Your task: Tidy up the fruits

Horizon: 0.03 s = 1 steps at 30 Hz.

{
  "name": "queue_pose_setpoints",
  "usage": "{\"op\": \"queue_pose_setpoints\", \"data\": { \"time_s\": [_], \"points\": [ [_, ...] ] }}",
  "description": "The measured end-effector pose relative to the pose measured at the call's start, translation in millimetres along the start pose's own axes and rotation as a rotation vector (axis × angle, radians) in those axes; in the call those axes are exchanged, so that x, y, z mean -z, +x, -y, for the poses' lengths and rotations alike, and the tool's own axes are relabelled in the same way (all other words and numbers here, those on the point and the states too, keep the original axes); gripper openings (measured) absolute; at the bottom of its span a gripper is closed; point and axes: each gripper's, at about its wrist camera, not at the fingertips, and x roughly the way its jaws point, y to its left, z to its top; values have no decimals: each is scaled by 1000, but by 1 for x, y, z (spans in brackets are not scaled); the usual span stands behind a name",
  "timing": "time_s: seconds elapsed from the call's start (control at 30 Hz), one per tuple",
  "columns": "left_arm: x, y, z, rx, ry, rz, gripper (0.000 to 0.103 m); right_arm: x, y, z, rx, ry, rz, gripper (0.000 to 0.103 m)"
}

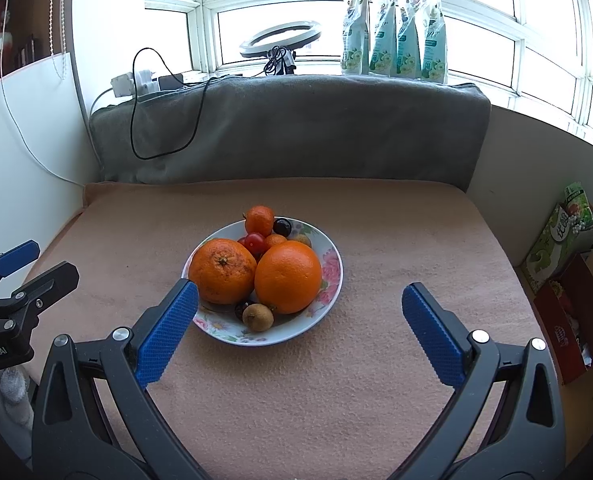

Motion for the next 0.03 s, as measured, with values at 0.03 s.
{"op": "queue_pose_setpoints", "data": {
  "time_s": [0.03],
  "points": [
    [0,1,0,-4,-1,-1,100,1,1,0,1,3,-3,103]
  ]
}}
